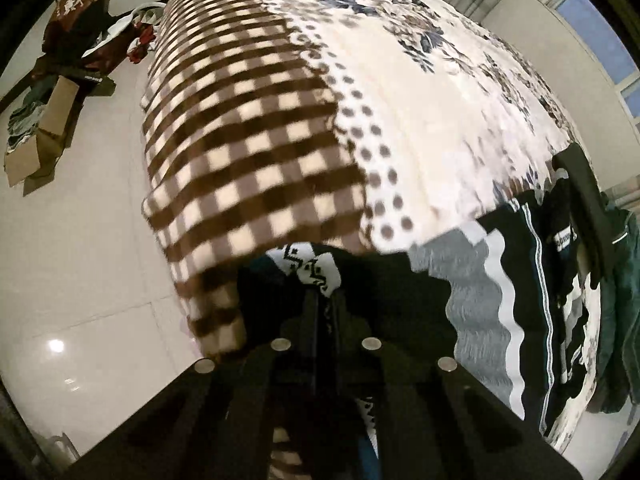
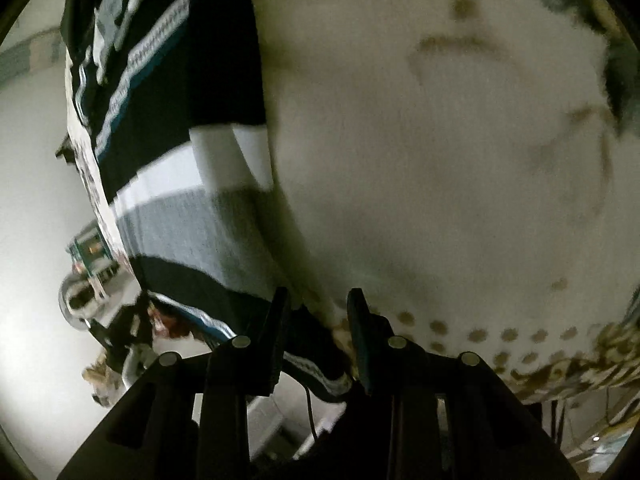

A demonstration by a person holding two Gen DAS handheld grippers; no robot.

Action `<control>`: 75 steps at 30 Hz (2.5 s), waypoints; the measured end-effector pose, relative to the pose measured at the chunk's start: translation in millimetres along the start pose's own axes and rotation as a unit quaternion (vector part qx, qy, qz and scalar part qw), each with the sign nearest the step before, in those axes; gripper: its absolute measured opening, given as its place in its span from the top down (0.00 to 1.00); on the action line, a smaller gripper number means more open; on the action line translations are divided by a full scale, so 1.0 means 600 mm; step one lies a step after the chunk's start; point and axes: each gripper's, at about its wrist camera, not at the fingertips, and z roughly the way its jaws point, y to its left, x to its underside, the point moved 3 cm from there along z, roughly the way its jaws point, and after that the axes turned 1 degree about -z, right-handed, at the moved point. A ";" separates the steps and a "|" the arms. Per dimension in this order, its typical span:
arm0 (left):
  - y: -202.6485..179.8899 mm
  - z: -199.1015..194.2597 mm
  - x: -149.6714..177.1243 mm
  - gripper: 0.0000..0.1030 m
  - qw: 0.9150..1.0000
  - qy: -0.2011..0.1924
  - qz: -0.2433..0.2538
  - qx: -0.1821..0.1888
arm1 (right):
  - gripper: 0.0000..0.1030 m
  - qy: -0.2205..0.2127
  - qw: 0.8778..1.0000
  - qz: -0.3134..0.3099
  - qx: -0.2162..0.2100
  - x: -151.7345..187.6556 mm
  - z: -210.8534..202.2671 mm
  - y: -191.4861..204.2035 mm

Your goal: Fold small clothes

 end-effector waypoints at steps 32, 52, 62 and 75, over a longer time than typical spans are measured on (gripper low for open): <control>-0.039 -0.075 0.154 0.51 0.985 0.068 0.149 -0.045 | 0.68 0.044 0.999 0.006 -0.021 0.001 0.034 -0.022; -0.321 -0.013 0.663 0.51 0.833 0.183 0.523 0.003 | 0.55 -0.071 0.994 -0.079 -0.005 -0.252 -0.220 0.047; -0.334 -0.008 0.677 0.51 0.836 0.161 0.525 -0.013 | 0.54 -0.132 0.984 -0.001 -0.121 -0.582 -0.231 0.088; -0.381 0.019 0.691 0.48 0.822 0.165 0.543 -0.043 | 0.90 -0.153 0.988 -0.012 -0.018 -0.601 -0.231 0.099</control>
